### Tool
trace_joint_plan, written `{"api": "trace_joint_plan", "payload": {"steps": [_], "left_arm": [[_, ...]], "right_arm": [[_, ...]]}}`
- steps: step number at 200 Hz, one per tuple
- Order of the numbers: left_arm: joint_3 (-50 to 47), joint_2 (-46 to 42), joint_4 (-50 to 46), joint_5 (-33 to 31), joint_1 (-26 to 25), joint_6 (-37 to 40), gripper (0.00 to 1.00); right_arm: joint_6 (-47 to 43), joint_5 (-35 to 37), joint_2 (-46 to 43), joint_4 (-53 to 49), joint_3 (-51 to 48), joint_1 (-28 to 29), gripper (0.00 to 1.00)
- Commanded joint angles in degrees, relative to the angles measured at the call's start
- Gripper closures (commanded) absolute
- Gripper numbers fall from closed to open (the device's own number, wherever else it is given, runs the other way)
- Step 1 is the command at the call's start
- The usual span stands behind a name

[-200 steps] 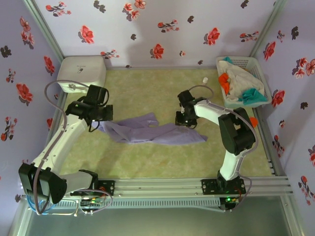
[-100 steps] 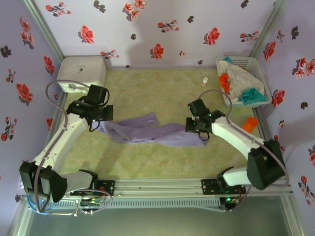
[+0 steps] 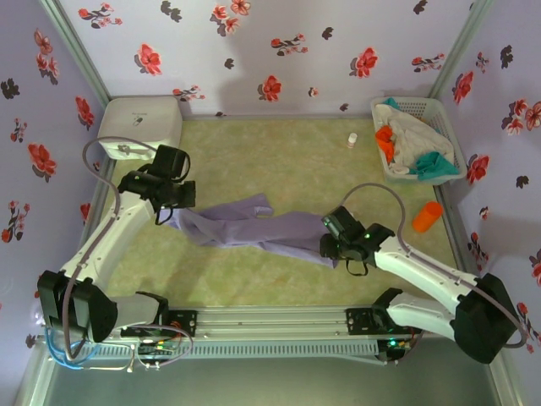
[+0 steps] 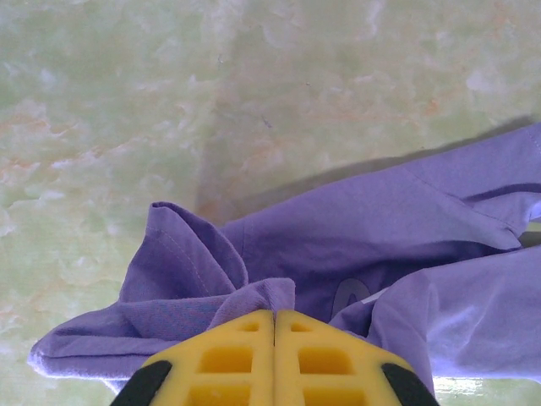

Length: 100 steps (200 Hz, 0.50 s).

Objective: Fold and stack the t-shirts

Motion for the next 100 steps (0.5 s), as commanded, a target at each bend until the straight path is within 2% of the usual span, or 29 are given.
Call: {"api": "trace_joint_plan", "payload": {"steps": [1,22,33,70,100], "left_arm": [[0.9,0.3,0.6,-0.8,0.5,-0.3,1.00],[0.7,0.3,0.9,-0.7,0.5,-0.5,1.00],[0.8,0.3,0.6,-0.7,0.6,-0.3,1.00],[0.1,-0.3,0.4,-0.7,0.8,-0.2,1.00],[-0.1,-0.3,0.3,-0.7,0.9,-0.2,1.00]], "right_arm": [[0.6,1.6,2.7,2.6,3.5,-2.8,0.50],[-0.5,-4.0,9.2,5.7,6.9,-8.4,0.47],[-2.0,-4.7,12.8,6.0,9.4,-10.1,0.47],[-6.3,-6.5,23.1,6.9,14.8,-12.3,0.50],[-6.0,-9.2,26.1,9.2,13.3,-12.7,0.55]]}}
